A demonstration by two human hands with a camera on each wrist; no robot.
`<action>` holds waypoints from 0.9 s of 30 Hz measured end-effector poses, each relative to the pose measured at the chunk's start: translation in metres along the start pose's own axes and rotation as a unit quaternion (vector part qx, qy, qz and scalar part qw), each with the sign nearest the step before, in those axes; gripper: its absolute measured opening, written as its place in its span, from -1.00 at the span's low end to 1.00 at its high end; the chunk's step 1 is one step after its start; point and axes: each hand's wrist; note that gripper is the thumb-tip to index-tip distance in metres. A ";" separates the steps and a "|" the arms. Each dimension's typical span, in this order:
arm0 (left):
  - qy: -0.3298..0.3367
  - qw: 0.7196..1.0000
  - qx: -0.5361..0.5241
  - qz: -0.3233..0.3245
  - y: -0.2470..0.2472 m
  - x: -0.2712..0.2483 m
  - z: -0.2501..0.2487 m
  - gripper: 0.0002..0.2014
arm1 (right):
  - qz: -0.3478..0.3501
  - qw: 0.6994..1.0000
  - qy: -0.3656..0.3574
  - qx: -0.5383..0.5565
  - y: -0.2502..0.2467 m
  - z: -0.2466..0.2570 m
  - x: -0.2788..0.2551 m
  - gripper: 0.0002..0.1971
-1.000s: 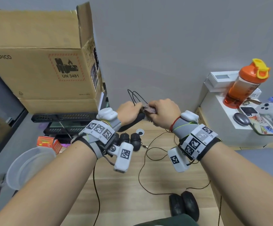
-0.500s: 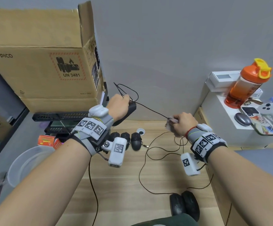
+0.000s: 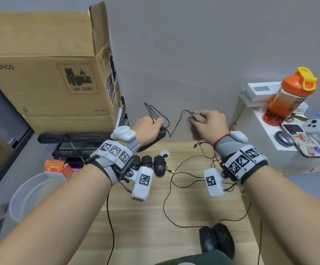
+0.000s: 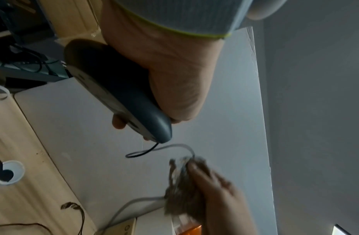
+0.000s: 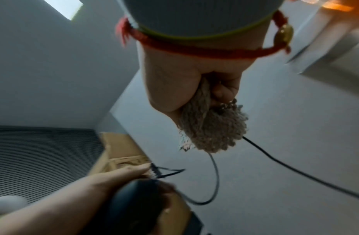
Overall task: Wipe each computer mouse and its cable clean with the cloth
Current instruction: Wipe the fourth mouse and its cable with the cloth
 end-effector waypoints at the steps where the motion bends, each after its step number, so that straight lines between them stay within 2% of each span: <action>1: 0.006 1.000 -0.003 0.009 0.004 -0.002 -0.005 -0.41 | 0.006 0.999 -0.033 0.011 0.001 0.011 0.000 -0.72; 5: 0.023 0.999 -0.024 0.026 0.010 -0.007 -0.019 -0.25 | 0.092 0.989 -0.113 -0.005 0.009 0.035 -0.009 -0.68; 7: 0.023 0.999 -0.030 0.027 0.012 -0.006 -0.019 -0.23 | 0.107 0.983 -0.141 -0.042 0.011 0.034 -0.012 -0.71; 9: 0.023 0.999 -0.037 0.027 0.014 -0.005 -0.014 -0.30 | 0.106 0.980 -0.152 -0.073 0.011 0.033 -0.014 -0.76; 13: 0.036 0.999 -0.020 0.021 0.011 -0.005 -0.011 -0.60 | 0.102 0.977 -0.156 -0.100 0.012 0.034 -0.019 -0.80; 16: 0.034 0.999 -0.028 -0.015 0.001 -0.002 -0.005 -0.58 | 0.102 0.981 -0.124 -0.106 0.012 0.022 -0.019 -0.82; 19: 0.028 0.998 -0.037 -0.042 -0.007 0.005 0.006 -0.54 | 0.120 0.982 -0.053 -0.138 0.014 -0.001 -0.014 -0.85; 25: -0.002 0.989 -0.107 -0.099 -0.018 0.009 0.014 -0.53 | 0.110 0.980 0.077 -0.148 0.017 -0.052 -0.012 -0.82; 27: -0.031 0.987 -0.112 -0.111 -0.024 0.013 0.022 -0.54 | 0.114 0.975 0.113 -0.152 0.013 -0.066 -0.014 -0.80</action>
Point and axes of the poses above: each hand's wrist, its own x-axis towards the middle knuckle, its own y-axis out of the palm, z = x × y, and after that the axes turned 7 degrees about x, right-handed
